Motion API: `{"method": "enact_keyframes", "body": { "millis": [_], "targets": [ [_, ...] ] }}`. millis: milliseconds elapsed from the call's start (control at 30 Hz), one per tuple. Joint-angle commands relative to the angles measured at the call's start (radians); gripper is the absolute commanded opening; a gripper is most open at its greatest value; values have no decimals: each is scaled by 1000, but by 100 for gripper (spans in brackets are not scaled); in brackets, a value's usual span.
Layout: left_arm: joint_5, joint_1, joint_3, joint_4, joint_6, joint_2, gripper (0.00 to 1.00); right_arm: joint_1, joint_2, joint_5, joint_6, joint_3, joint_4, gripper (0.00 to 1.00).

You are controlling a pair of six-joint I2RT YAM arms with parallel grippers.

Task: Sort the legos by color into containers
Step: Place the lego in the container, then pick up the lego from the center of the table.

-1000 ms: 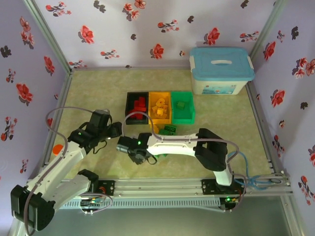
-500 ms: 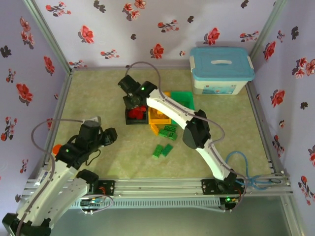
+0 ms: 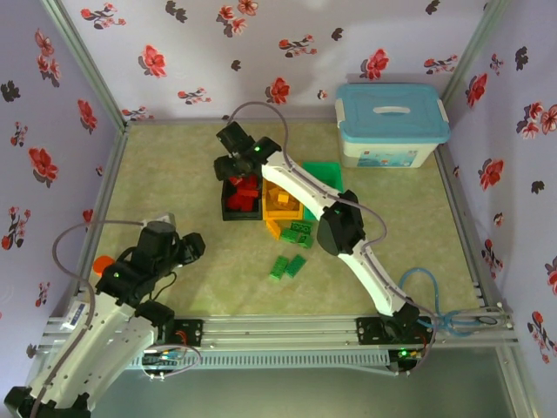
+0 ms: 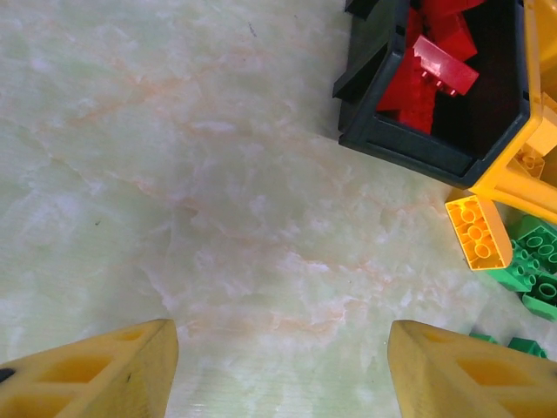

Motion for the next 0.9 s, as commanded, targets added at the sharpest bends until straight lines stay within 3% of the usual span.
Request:
{"method": "enact_keyframes", "body": {
  "millis": [0, 167, 400, 633, 867],
  "targets": [
    [14, -4, 27, -12, -2, -5, 65, -3, -27, -10, 2, 29, 30, 84],
    [50, -17, 7, 37, 6, 11, 65, -5, -171, 37, -3, -159, 33, 84],
    [82, -125, 9, 192, 30, 167, 69, -26, -533, 97, 36, -687, 240, 84],
    [58, -280, 84, 374, 20, 464, 70, -91, -836, 147, 77, -1128, 324, 84],
    [79, -344, 245, 478, -83, 815, 69, -155, -1037, 161, 116, -1386, 339, 84]
  ]
}}
